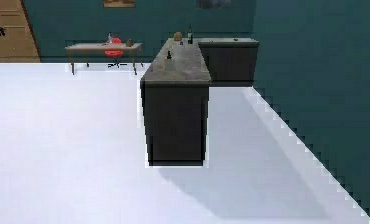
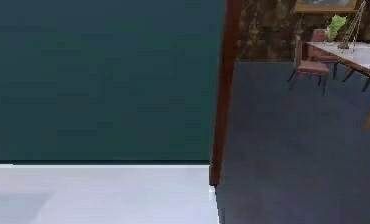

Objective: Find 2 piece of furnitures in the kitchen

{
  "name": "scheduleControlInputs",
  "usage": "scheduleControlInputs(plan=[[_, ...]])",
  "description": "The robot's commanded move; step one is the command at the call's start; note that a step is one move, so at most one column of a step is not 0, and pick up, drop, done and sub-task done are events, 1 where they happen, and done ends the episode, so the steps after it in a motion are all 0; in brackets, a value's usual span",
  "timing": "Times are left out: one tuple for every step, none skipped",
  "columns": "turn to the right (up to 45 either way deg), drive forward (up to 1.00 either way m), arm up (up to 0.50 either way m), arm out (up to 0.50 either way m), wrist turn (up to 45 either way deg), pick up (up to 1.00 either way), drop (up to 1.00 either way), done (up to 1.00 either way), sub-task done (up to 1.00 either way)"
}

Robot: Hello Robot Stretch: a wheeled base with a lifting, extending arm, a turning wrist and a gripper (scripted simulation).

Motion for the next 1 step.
scheduleControlInputs(plan=[[-36.0, 0.0, 0.0, 0.0, 0.0, 0.0, 0.0, 0.0, 0.0]])
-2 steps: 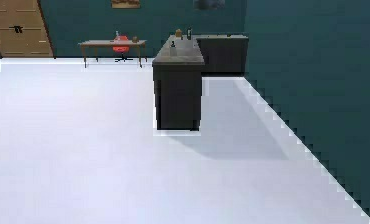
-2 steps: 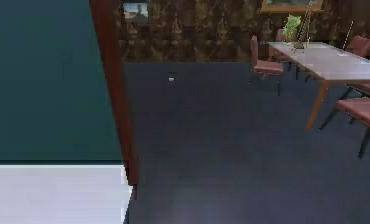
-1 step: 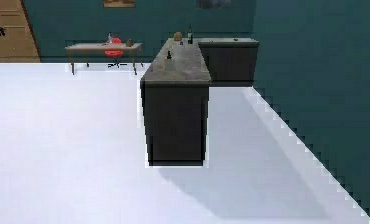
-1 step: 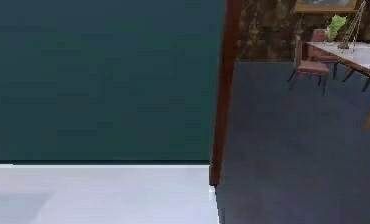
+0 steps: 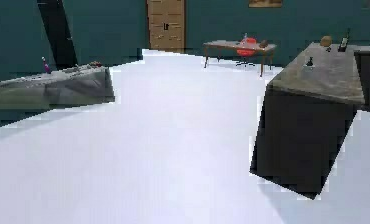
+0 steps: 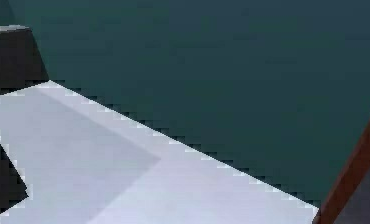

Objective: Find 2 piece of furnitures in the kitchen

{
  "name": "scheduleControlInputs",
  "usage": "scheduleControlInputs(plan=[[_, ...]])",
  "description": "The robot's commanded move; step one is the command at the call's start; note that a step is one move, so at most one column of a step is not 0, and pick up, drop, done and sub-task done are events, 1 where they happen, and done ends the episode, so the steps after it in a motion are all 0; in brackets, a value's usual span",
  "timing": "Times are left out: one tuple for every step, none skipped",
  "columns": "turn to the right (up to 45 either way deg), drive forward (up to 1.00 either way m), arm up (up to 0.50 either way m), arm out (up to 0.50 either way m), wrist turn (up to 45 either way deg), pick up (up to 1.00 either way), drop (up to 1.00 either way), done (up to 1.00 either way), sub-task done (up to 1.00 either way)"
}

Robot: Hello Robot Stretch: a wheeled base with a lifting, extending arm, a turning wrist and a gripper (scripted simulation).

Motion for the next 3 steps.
scheduleControlInputs(plan=[[0.0, 1.0, 0.0, 0.0, 0.0, 0.0, 0.0, 0.0, 0.0], [0.0, 0.65, 0.0, 0.0, 0.0, 0.0, 0.0, 0.0, 0.0], [33.0, 0.0, 0.0, 0.0, 0.0, 0.0, 0.0, 0.0, 0.0]])
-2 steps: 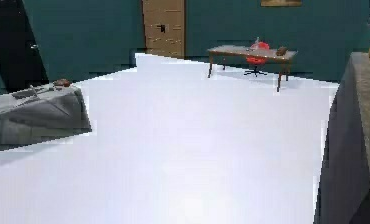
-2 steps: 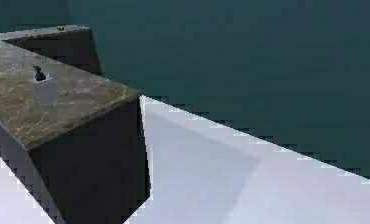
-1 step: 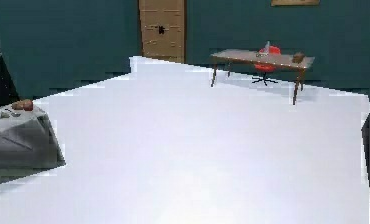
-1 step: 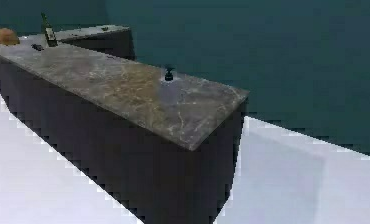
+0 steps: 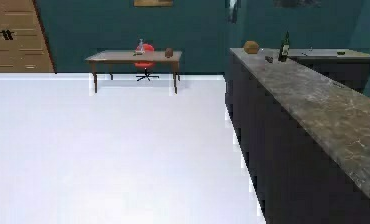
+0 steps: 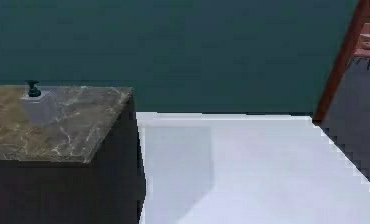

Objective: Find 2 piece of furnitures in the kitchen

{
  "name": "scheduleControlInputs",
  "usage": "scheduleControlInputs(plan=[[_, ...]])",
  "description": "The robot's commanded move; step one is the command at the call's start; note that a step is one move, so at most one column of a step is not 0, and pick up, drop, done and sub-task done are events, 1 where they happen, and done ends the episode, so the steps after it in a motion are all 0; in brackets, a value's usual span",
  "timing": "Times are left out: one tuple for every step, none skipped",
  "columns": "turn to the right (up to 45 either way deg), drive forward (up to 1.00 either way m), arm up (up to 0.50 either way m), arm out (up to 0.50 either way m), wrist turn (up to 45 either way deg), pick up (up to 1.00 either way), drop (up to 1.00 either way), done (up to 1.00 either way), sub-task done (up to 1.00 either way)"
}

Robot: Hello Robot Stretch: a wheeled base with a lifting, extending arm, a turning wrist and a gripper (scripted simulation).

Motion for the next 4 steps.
scheduleControlInputs(plan=[[0.0, 1.0, 0.0, 0.0, 0.0, 0.0, 0.0, 0.0, 0.0], [0.0, 1.0, 0.0, 0.0, 0.0, 0.0, 0.0, 0.0, 0.0], [6.0, 0.0, 0.0, 0.0, 0.0, 0.0, 0.0, 0.0, 0.0], [0.0, 0.95, 0.0, 0.0, 0.0, 0.0, 0.0, 0.0, 0.0]])
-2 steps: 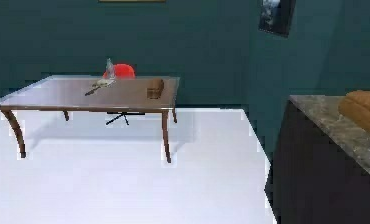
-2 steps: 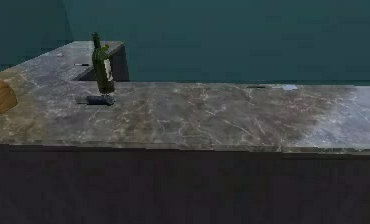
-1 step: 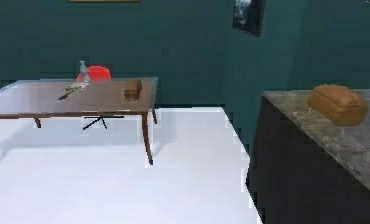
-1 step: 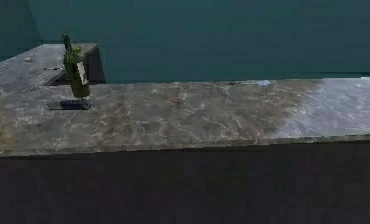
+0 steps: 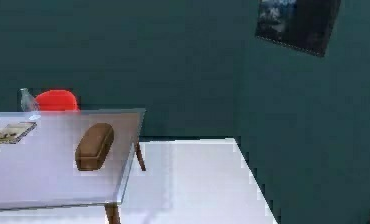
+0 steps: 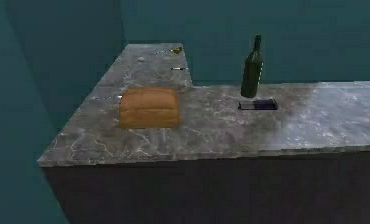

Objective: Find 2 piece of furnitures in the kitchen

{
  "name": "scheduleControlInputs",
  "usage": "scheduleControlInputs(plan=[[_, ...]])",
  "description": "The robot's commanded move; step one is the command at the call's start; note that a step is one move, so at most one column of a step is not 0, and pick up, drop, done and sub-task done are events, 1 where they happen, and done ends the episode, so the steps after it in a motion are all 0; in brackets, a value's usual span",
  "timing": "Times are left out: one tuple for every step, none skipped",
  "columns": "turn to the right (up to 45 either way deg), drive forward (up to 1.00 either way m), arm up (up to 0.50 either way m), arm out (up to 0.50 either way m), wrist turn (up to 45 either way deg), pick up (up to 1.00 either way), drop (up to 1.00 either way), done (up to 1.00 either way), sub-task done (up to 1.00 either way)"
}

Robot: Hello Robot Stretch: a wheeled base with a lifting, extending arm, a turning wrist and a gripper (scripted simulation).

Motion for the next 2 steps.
scheduleControlInputs(plan=[[-45.0, 0.0, 0.0, 0.0, 0.0, 0.0, 0.0, 0.0, 0.0], [0.0, 0.0, 0.0, 0.0, 0.0, 0.0, 0.0, 0.0, 1.0]])
